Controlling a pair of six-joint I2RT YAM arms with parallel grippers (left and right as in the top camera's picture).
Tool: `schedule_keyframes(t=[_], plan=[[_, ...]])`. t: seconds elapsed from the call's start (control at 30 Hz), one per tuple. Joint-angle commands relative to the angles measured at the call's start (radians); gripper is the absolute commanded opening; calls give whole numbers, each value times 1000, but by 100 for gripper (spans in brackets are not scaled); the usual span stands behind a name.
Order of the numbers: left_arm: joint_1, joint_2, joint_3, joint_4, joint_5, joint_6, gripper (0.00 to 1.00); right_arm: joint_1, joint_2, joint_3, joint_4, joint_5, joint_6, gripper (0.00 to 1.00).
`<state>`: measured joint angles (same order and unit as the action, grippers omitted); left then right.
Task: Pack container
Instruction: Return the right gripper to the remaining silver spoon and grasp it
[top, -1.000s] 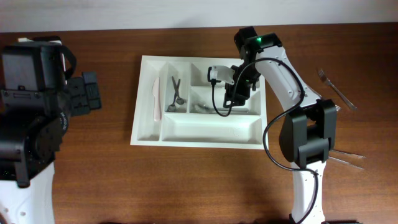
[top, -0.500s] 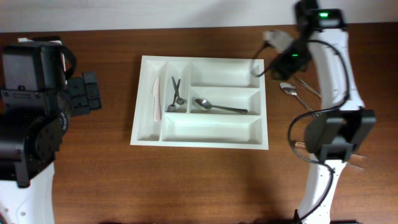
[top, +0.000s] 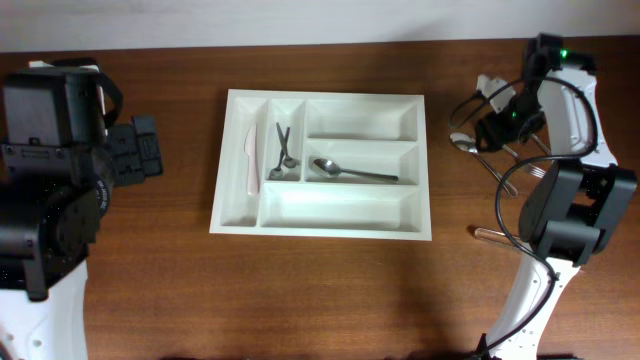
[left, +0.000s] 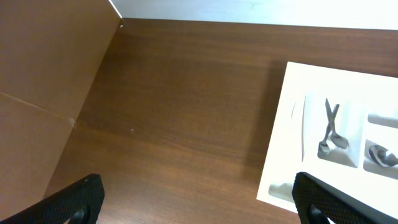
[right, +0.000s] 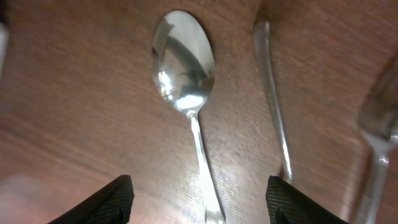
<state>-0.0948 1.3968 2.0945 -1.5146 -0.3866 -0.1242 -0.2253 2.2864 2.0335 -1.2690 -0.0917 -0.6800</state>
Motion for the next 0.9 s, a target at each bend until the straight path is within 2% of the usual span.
schedule_keyframes(t=[0.0,0.23,0.5,0.53,0.6,0.63,0.67,0.73,0.87], plan=[[4,-6,6,2,-13,5,99,-2,-2,-80,51,-15,5,68],[4,-6,6,2,-13,5,99,-3,-2,-235,192,-43,4,68],[4,-6,6,2,-13,5,99,-2,-2,-284,253,-47,5,67],[4,-6,6,2,-13,5,99,-2,-2,-284,257,-48,5,65],[4,-6,6,2,-13,5,99,-3,-2,-284,258,-55,5,55],[4,-6,6,2,-13,5,99,-2,-2,-284,257,-59,5,35],[4,-6,6,2,-13,5,99,-2,-2,-284,257,-61,5,29],[4,-6,6,2,-13,5,99,-2,-2,-284,256,-85,5,23],[4,-6,6,2,-13,5,99,-2,-2,-284,256,-100,5,22]])
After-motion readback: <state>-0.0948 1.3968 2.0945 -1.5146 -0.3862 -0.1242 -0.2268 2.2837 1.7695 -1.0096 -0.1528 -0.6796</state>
